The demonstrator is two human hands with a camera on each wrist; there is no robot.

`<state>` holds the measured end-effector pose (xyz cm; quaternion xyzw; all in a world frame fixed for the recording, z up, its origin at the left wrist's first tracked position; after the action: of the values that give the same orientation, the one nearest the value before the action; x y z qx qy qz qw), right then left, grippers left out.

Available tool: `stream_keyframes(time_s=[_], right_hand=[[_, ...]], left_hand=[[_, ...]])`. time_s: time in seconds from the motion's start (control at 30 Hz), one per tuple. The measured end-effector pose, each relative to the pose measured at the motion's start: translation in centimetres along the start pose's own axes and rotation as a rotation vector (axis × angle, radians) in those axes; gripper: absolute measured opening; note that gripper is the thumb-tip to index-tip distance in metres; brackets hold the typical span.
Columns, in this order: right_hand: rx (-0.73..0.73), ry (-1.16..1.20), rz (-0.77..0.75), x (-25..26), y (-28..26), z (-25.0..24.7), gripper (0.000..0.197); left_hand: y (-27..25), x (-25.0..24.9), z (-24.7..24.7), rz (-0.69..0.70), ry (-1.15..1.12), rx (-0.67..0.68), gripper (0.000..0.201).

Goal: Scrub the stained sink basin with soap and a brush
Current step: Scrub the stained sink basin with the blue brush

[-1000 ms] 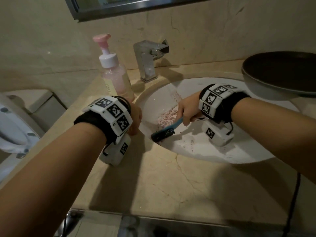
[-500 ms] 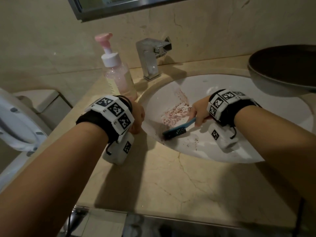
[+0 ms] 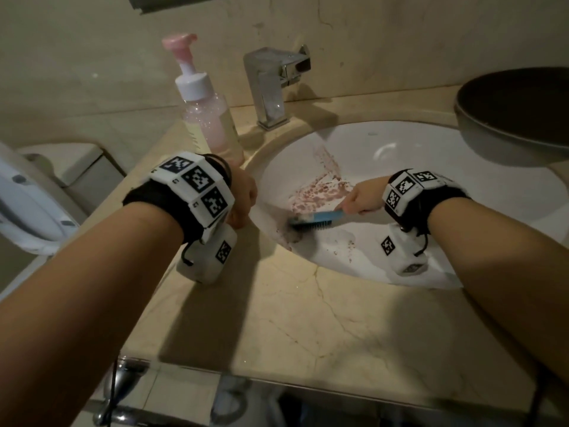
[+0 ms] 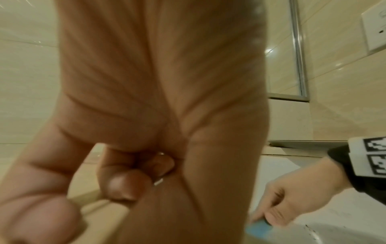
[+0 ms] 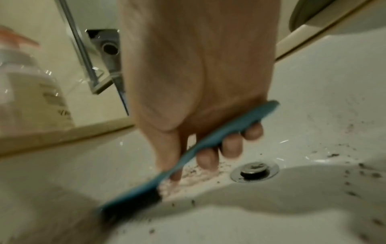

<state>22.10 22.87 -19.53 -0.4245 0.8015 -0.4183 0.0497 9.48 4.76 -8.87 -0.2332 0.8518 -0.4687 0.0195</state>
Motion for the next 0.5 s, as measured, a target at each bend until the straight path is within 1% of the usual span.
stream_keyframes(time_s=[0.03, 0.07, 0.1, 0.13, 0.17, 0.23, 0.27, 0.3, 0.33, 0.37, 0.43, 0.5], right_hand=[[-0.123, -0.05, 0.001, -0.1, 0.3, -0.2, 0.036], [-0.203, -0.079, 0.039, -0.1, 0.3, -0.3, 0.039], [-0.251, -0.1, 0.056, 0.0, 0.5, -0.3, 0.041], [-0.262, -0.11, 0.063, 0.4, 0.4, -0.2, 0.041], [-0.258, -0.095, 0.039, 0.7, 0.6, -0.1, 0.041], [-0.191, -0.043, -0.038, 1.3, 0.9, 0.2, 0.038], [-0.131, -0.048, -0.052, 1.7, 0.7, 0.4, 0.037], [-0.106, -0.06, -0.061, 2.0, 0.7, 0.6, 0.037], [-0.116, -0.071, -0.045, 2.1, 0.7, 0.6, 0.037], [-0.155, -0.062, -0.023, 2.0, 0.8, 0.5, 0.038], [-0.214, -0.088, 0.083, 2.0, 0.6, 0.2, 0.04], [-0.216, -0.116, 0.151, 1.7, 0.6, 0.1, 0.041]], left_hand=[[-0.1, -0.1, 0.0, 0.007, -0.005, -0.009, 0.019], [-0.2, -0.1, 0.1, 0.011, -0.006, -0.02, 0.02], [-0.3, -0.1, 0.1, 0.013, -0.007, -0.031, 0.021], [-0.3, -0.1, 0.2, 0.013, -0.009, -0.037, 0.021], [-0.3, -0.1, 0.2, 0.012, -0.014, -0.04, 0.019], [-0.3, 0.0, 0.2, 0.013, -0.024, -0.042, 0.019], [-0.3, 0.1, 0.2, 0.013, -0.025, -0.041, 0.019], [-0.3, 0.1, 0.2, 0.014, -0.026, -0.044, 0.019], [-0.3, 0.1, 0.2, 0.011, -0.027, -0.05, 0.019], [-0.3, 0.1, 0.3, 0.007, -0.028, -0.055, 0.02], [-0.4, 0.0, 0.3, 0.003, -0.031, -0.059, 0.02], [-0.3, 0.0, 0.3, 0.003, -0.038, -0.051, 0.02]])
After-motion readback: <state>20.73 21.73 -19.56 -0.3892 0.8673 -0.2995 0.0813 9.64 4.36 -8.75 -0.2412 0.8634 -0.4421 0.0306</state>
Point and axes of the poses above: each hand's wrist, its own y-axis towards the middle knuckle, its own z-axis out of the palm, x = y × z, the point moved 2 cm from there along y, towards the middle knuckle, and after that the axes turned 15 degrees about x, right-handed, at the moved point
